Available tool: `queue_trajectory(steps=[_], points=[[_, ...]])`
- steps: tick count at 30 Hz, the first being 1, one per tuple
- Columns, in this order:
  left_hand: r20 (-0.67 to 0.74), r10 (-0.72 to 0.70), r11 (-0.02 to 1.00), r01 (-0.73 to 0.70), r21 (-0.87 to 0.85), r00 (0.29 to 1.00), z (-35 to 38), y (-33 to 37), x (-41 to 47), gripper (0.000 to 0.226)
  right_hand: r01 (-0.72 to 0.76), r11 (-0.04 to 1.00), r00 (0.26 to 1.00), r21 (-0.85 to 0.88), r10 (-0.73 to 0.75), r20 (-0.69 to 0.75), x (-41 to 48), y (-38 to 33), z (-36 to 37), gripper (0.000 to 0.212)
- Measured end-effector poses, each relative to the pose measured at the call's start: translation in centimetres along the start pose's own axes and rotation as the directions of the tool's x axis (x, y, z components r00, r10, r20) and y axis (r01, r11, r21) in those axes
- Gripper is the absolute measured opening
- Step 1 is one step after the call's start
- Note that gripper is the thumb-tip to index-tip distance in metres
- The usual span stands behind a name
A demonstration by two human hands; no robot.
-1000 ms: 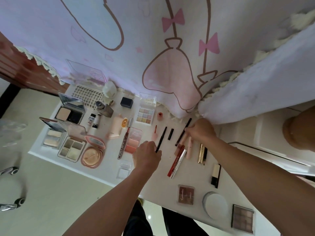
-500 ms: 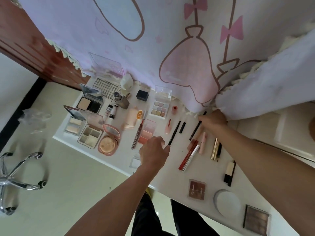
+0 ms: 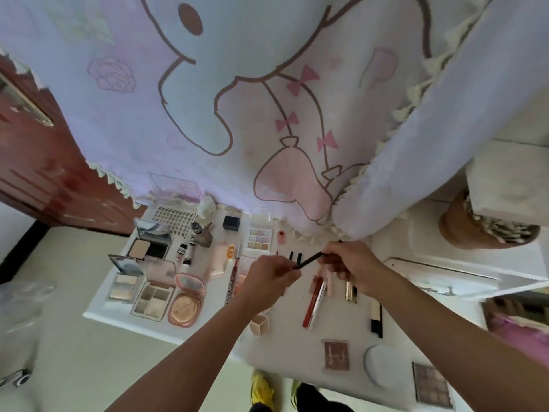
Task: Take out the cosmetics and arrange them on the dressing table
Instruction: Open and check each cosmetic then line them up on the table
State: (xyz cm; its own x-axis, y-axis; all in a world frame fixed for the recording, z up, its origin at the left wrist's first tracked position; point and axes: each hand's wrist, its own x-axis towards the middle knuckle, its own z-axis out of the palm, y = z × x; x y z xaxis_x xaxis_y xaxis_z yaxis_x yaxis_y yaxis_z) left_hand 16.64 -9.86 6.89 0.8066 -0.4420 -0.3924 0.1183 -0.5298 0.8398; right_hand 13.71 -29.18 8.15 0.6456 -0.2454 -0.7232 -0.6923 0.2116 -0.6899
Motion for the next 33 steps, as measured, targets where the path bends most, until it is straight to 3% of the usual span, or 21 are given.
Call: queue_trajectory(steps=[5,11,18,26,33], points=[[0.026,0.081,0.992,-0.083,0.094,0.996,-2.7,1.2,-1.1,0.014,0.115,0.989,0.993,0.098,-0.114,-0.018,-3.1,-0.7,0.5,0.013],[0.169,0.128,0.978,-0.153,0.142,0.977,-4.7,1.3,-2.3,0.019,0.262,0.965,0.964,0.015,-0.261,-0.043,-5.3,0.0,1.6,0.014],[0.270,0.106,0.994,-0.099,-0.041,0.957,-6.1,1.6,-4.0,0.030,0.391,0.919,0.915,-0.045,-0.394,-0.083,-7.6,0.8,2.7,0.014],[0.191,0.240,0.965,-0.255,0.058,0.952,-6.2,2.5,-4.8,0.027,0.431,0.902,0.892,-0.037,-0.432,-0.135,-8.6,0.5,3.1,0.012],[0.187,0.244,0.955,-0.269,0.127,0.952,-6.4,2.9,-4.7,0.027,0.388,0.913,0.922,-0.124,-0.387,0.032,-9.0,-0.8,1.7,0.011]])
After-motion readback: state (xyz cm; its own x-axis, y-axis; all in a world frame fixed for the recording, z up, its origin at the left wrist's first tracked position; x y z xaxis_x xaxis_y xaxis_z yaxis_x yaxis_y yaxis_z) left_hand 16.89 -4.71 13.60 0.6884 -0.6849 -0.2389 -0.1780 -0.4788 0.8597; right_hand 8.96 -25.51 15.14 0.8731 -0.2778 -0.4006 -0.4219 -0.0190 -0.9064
